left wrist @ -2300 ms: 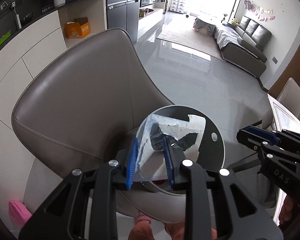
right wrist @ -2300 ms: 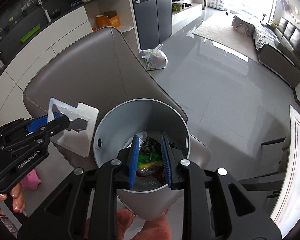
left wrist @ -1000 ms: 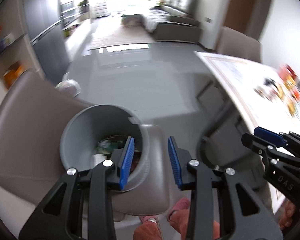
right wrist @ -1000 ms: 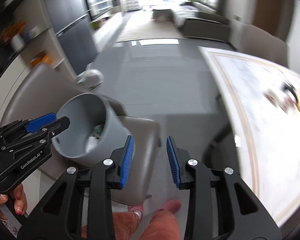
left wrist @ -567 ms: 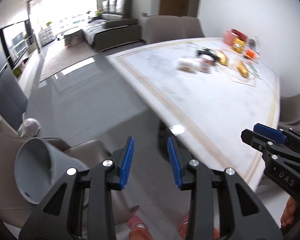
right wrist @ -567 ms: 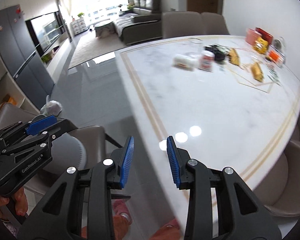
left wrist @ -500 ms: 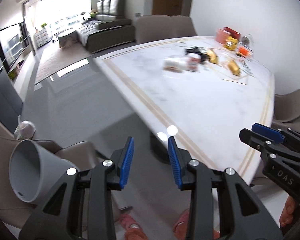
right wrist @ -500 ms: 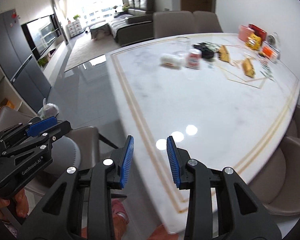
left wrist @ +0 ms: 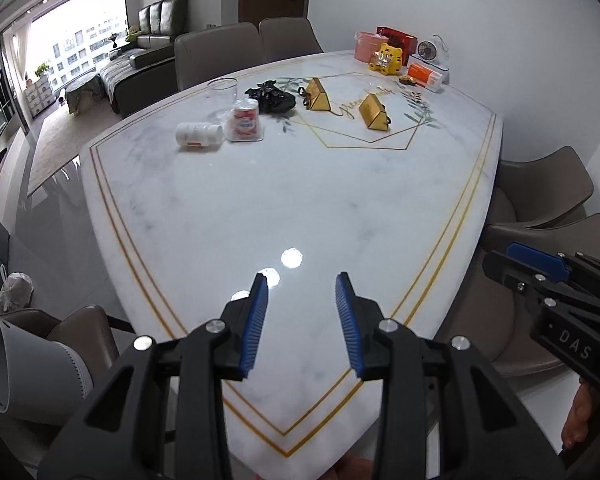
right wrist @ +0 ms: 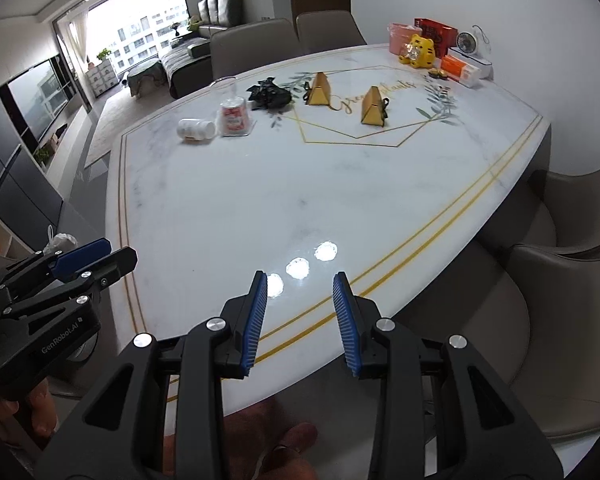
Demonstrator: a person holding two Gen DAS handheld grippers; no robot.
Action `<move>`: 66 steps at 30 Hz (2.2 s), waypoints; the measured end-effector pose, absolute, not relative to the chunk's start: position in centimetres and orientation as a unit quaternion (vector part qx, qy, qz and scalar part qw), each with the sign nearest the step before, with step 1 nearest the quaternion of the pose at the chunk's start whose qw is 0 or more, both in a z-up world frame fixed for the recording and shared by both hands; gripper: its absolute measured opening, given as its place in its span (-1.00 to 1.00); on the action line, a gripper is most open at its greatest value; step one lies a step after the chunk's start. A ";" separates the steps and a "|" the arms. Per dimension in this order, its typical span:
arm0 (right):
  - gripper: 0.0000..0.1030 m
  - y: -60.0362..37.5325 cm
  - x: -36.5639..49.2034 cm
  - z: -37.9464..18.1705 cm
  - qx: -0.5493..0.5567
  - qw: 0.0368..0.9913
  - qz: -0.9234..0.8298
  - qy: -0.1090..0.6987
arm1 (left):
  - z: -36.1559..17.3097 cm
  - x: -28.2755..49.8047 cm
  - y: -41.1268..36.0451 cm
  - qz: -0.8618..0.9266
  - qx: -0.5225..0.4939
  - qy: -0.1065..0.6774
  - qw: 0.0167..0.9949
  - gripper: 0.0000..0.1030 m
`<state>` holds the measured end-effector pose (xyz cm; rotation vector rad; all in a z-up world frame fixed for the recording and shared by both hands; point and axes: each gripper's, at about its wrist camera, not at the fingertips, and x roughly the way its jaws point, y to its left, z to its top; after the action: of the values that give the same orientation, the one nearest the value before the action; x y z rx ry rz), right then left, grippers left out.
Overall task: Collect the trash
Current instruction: 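Grasp a gold gift box with the right tool while the left tool grasps the other gold box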
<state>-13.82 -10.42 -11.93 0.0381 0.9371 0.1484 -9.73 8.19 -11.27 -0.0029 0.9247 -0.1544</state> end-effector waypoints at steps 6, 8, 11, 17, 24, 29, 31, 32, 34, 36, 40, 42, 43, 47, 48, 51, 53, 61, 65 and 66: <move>-0.36 -13.1 -8.4 -12.5 0.019 0.888 0.068 0.455 | -12.0 -3.9 5.5 -0.073 -0.004 0.448 0.891 -0.30; -0.36 -13.9 -5.8 -12.7 0.017 0.886 0.064 0.458 | -12.3 -1.5 4.8 -0.072 -0.005 0.451 0.890 -0.30; -0.36 -14.3 -1.9 -12.6 0.016 0.886 0.063 0.459 | -12.7 2.1 4.2 -0.074 -0.007 0.458 0.886 -0.30; -0.36 -15.2 4.2 -12.9 0.016 0.888 0.066 0.455 | -13.7 7.3 3.8 -0.064 0.001 0.462 0.885 -0.30; -0.36 -16.0 11.1 -13.7 0.005 0.888 0.078 0.454 | -14.6 12.0 3.8 -0.031 -0.009 0.468 0.883 -0.30; -0.36 -16.7 16.0 -14.9 0.000 0.886 0.089 0.456 | -15.8 15.6 3.4 -0.013 -0.014 0.476 0.879 -0.30; -0.36 -17.0 17.9 -15.5 0.000 0.886 0.088 0.455 | -16.4 17.5 2.8 -0.014 -0.008 0.478 0.878 -0.30; -0.36 -17.2 18.6 -15.7 0.002 0.886 0.088 0.455 | -16.6 18.2 2.5 -0.015 -0.007 0.478 0.878 -0.30; -0.36 -17.7 20.7 -16.6 0.008 0.885 0.085 0.457 | -17.2 20.4 1.7 -0.021 -0.007 0.479 0.878 -0.30; -0.36 -18.2 22.3 -17.5 0.012 0.883 0.083 0.461 | -17.8 22.5 0.7 -0.028 -0.001 0.478 0.878 -0.30; -0.36 -18.8 24.9 -19.8 0.019 0.877 0.080 0.473 | -19.3 26.5 -1.1 -0.042 0.014 0.476 0.878 -0.30; -0.36 -19.0 26.0 -20.6 0.020 0.874 0.078 0.478 | -20.1 28.4 -1.7 -0.047 0.017 0.478 0.877 -0.30; -0.36 -19.1 26.3 -21.0 0.020 0.874 0.076 0.480 | -20.6 29.3 -2.0 -0.049 0.018 0.479 0.876 -0.30; -0.36 -19.5 27.9 -22.5 0.019 0.871 0.067 0.486 | -22.4 32.3 -2.6 -0.057 0.018 0.485 0.872 -0.30; -0.36 -19.5 28.2 -22.8 0.019 0.871 0.065 0.487 | -22.8 33.0 -2.8 -0.058 0.019 0.486 0.872 -0.30; -0.36 -19.5 29.0 -23.3 0.013 0.874 0.061 0.482 | -23.7 34.6 -3.1 -0.062 0.023 0.485 0.872 -0.30; -0.36 -19.3 29.5 -23.3 0.006 0.878 0.059 0.475 | -24.1 35.5 -3.2 -0.063 0.023 0.483 0.873 -0.30; -0.34 -18.7 31.7 -23.5 -0.014 0.887 0.058 0.457 | -24.5 37.8 -3.7 -0.067 0.023 0.470 0.880 -0.29; -0.33 -18.7 32.9 -23.5 -0.019 0.890 0.059 0.453 | -24.0 38.3 -4.0 -0.061 0.029 0.458 0.886 -0.29; -0.32 -18.7 33.2 -23.5 -0.019 0.890 0.060 0.452 | -23.9 38.4 -4.0 -0.061 0.028 0.456 0.887 -0.24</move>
<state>33.18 -18.71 -23.54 -0.0397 0.9390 0.1243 38.36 -4.00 -23.87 0.0590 0.9489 -0.1268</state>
